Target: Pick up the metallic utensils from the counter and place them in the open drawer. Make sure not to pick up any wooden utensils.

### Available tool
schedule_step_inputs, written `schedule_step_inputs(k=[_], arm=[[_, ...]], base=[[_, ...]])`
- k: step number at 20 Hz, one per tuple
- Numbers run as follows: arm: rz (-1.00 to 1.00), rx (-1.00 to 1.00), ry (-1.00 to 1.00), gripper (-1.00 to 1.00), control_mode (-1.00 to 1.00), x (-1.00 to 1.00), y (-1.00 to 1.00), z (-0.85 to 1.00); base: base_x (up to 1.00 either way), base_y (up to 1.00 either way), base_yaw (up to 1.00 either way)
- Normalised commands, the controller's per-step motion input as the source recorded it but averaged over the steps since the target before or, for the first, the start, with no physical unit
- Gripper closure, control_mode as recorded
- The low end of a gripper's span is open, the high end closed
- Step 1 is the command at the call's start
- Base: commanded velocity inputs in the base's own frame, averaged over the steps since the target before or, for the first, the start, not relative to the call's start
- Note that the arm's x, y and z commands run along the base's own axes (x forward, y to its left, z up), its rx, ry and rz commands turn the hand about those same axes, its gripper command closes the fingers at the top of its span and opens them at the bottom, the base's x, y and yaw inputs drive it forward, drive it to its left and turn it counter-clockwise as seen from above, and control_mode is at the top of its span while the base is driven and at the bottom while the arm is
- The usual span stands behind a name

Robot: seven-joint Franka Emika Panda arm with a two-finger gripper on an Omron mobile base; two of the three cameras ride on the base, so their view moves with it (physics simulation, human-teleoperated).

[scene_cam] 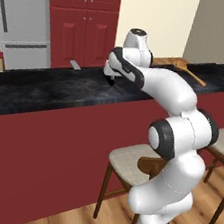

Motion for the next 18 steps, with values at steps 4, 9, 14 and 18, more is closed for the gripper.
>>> schedule_step_inputs(k=[4,9,14,18], arm=[[-0.07,-0.04,0.12,-1.0,-1.0,0.53,0.01,-0.19],[-0.01,-0.01,0.06,-1.0,-1.0,0.33,-0.05,-0.24],[0.0,0.0,0.03,-1.0,-1.0,0.18,-0.05,-0.04],[0.03,0.0,0.08,-1.0,-1.0,0.01,-0.05,0.0]], base=[[0.0,0.0,0.0],[0.0,0.0,0.0],[0.0,0.0,0.0],[0.0,0.0,0.0]])
